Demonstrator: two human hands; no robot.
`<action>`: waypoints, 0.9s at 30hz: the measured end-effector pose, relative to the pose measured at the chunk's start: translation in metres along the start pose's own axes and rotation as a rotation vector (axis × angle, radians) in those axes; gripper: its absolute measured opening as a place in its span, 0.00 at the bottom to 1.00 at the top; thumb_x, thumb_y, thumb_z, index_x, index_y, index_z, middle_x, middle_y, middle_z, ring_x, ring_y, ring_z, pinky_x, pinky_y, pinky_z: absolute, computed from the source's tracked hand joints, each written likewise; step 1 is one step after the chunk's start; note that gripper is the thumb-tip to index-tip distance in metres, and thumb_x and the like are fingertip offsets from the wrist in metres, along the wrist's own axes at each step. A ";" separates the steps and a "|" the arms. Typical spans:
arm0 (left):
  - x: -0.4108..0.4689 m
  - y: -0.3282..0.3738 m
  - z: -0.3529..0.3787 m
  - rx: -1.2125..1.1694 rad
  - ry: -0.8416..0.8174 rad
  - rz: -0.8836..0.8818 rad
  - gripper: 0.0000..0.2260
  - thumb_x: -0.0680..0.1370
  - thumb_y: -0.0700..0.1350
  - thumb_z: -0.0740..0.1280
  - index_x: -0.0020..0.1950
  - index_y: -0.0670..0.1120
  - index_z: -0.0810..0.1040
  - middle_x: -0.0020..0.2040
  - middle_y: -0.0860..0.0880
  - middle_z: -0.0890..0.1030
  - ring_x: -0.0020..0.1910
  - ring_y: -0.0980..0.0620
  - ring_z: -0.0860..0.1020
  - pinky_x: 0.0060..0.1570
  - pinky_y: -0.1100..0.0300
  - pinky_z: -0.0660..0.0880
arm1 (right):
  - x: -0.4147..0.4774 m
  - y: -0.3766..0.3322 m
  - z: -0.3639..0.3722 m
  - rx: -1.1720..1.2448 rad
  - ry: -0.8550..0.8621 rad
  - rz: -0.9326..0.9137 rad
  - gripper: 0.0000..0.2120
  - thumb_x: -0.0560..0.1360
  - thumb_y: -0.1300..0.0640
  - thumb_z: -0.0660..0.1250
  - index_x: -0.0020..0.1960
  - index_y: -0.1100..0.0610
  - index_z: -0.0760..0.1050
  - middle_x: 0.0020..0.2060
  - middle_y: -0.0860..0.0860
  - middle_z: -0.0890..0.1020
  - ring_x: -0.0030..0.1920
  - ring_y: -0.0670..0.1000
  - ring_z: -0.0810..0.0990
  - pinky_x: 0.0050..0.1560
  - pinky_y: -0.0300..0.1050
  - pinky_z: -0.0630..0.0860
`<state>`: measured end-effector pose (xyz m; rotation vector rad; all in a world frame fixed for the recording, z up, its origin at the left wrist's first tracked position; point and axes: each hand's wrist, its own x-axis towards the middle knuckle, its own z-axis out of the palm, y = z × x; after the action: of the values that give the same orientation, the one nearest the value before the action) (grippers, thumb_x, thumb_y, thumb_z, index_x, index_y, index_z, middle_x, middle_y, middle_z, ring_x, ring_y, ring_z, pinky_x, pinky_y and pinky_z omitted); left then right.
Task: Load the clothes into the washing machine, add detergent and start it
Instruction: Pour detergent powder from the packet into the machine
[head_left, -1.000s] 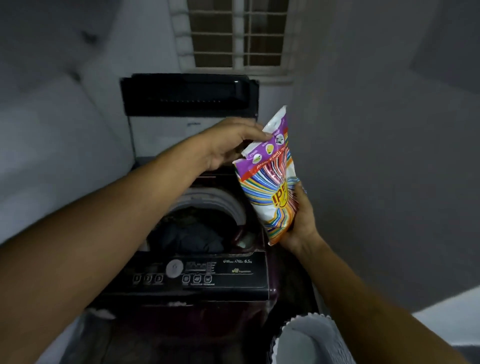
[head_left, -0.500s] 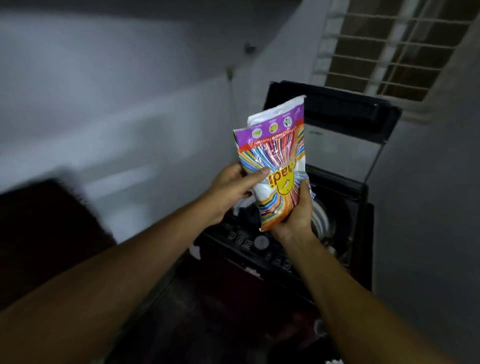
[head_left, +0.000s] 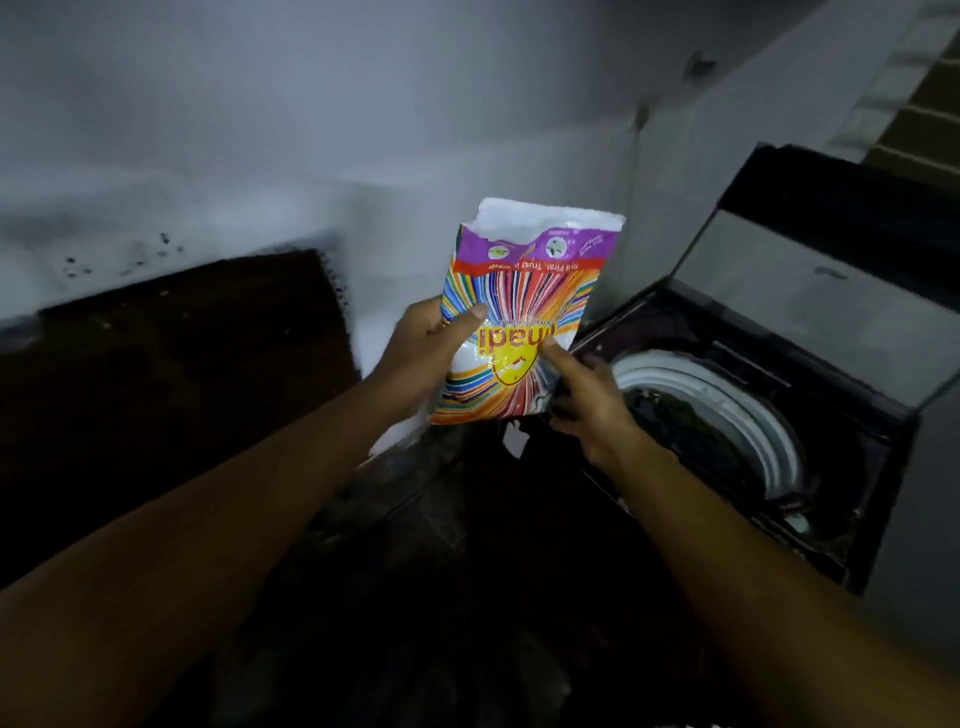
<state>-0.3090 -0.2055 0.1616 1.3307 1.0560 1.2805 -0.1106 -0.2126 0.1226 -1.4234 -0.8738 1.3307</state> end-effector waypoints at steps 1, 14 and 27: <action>-0.002 -0.002 -0.013 0.050 -0.012 0.002 0.11 0.83 0.45 0.66 0.63 0.42 0.82 0.54 0.48 0.87 0.53 0.49 0.85 0.53 0.56 0.81 | 0.003 -0.004 0.006 -0.037 -0.020 -0.061 0.34 0.69 0.36 0.76 0.69 0.49 0.70 0.60 0.50 0.82 0.56 0.51 0.83 0.52 0.53 0.80; -0.014 -0.079 -0.093 -0.060 0.283 -0.172 0.14 0.84 0.41 0.62 0.65 0.33 0.76 0.59 0.38 0.83 0.55 0.44 0.84 0.54 0.54 0.82 | 0.083 0.017 0.097 -0.252 -0.457 -0.103 0.09 0.83 0.54 0.65 0.49 0.51 0.83 0.45 0.49 0.88 0.45 0.49 0.86 0.52 0.49 0.80; -0.010 -0.276 -0.168 -0.066 0.572 -0.379 0.11 0.86 0.42 0.59 0.57 0.40 0.79 0.46 0.52 0.87 0.46 0.54 0.85 0.45 0.61 0.80 | 0.198 0.179 0.191 -0.420 -0.648 -0.070 0.13 0.84 0.53 0.63 0.45 0.55 0.82 0.34 0.43 0.85 0.35 0.40 0.82 0.42 0.43 0.77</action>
<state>-0.4668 -0.1613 -0.1167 0.6688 1.5548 1.4142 -0.2888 -0.0421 -0.0947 -1.2491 -1.6932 1.6492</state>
